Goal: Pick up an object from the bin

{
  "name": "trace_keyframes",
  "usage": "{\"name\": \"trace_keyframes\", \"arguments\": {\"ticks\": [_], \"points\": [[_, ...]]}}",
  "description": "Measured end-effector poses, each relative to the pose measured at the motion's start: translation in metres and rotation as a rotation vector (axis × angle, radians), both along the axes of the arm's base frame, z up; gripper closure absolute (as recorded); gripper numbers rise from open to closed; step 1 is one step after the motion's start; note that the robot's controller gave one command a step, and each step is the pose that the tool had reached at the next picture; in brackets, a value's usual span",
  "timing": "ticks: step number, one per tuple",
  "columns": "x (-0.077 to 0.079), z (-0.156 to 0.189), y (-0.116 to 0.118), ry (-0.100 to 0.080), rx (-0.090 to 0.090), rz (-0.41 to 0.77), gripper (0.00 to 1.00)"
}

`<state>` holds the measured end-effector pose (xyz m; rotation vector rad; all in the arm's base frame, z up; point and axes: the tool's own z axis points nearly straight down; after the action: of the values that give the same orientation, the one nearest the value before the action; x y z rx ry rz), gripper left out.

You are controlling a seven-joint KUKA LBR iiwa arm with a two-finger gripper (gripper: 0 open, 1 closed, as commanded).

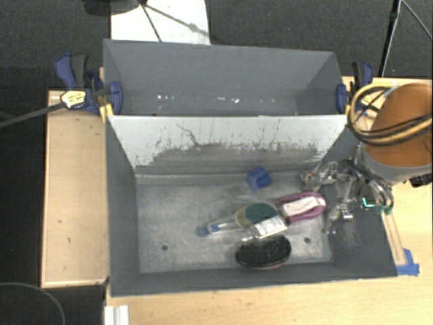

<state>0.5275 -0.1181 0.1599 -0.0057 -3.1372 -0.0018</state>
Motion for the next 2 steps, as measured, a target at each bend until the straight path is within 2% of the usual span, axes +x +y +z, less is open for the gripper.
{"name": "trace_keyframes", "arguments": {"ticks": [1,2], "points": [[0.0186,-0.0895,0.0169,-0.013,-0.001,-0.066,0.00],[0.0212,-0.0851,0.0164,-0.022,-0.002,-0.062,1.00]]}}
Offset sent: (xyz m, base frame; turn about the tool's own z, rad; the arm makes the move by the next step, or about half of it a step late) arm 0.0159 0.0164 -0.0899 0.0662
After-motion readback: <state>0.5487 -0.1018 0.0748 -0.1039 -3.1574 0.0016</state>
